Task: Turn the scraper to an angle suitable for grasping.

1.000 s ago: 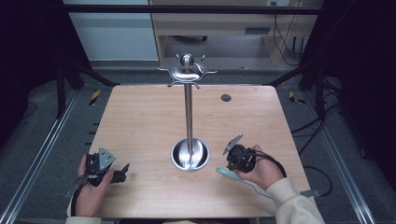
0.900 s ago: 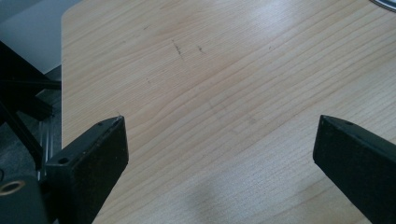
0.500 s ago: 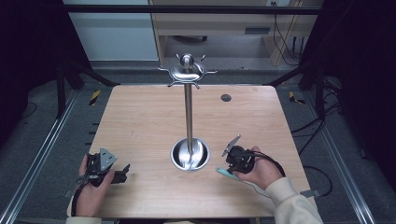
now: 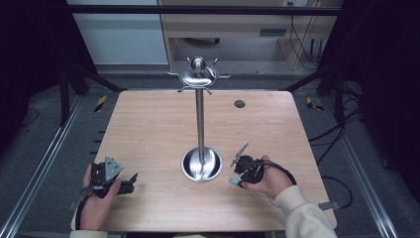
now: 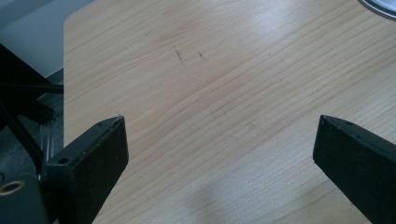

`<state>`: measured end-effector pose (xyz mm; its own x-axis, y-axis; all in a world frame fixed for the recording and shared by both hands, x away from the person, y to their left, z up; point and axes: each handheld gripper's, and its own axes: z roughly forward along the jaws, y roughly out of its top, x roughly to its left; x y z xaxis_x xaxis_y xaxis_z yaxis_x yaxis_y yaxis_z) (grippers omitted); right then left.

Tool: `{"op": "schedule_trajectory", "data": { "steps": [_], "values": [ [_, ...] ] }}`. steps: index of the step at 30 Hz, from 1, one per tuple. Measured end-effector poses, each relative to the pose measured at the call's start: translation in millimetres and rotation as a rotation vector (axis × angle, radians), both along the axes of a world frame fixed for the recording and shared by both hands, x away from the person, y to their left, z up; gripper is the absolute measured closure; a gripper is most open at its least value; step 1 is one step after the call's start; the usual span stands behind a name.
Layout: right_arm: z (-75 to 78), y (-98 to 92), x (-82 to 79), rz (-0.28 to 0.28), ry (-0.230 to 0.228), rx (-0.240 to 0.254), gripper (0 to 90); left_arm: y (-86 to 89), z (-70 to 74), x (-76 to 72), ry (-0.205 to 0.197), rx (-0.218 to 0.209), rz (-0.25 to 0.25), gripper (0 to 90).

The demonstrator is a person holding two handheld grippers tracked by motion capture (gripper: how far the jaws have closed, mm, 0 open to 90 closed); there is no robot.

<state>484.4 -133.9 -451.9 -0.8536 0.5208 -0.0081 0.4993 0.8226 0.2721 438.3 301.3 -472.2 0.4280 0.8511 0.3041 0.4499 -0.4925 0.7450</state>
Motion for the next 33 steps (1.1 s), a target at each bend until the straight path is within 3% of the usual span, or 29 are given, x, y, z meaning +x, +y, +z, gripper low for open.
{"op": "schedule_trajectory", "data": {
  "steps": [12,24,28,30,33],
  "values": [
    [-8.8,7.7,1.4,0.009,-0.009,-0.06,71.2,-1.0,-0.4,-0.4,-0.002,0.008,-0.003,3.1],
    [-15.1,8.7,3.9,0.016,-0.001,-0.063,71.9,-0.5,-0.5,-0.2,-0.004,0.005,-0.001,3.1],
    [-15.4,8.6,2.3,0.012,-0.009,-0.059,72.8,0.3,0.2,-0.5,-0.004,0.004,0.0,3.1],
    [-14.5,8.6,1.7,0.015,-0.023,-0.08,73.6,0.7,0.4,-0.4,0.0,0.004,0.0,3.1],
    [-12.8,6.5,2.3,0.012,-0.023,-0.062,73.9,0.7,0.4,-0.4,0.001,0.005,0.0,3.1]
  ]
}}
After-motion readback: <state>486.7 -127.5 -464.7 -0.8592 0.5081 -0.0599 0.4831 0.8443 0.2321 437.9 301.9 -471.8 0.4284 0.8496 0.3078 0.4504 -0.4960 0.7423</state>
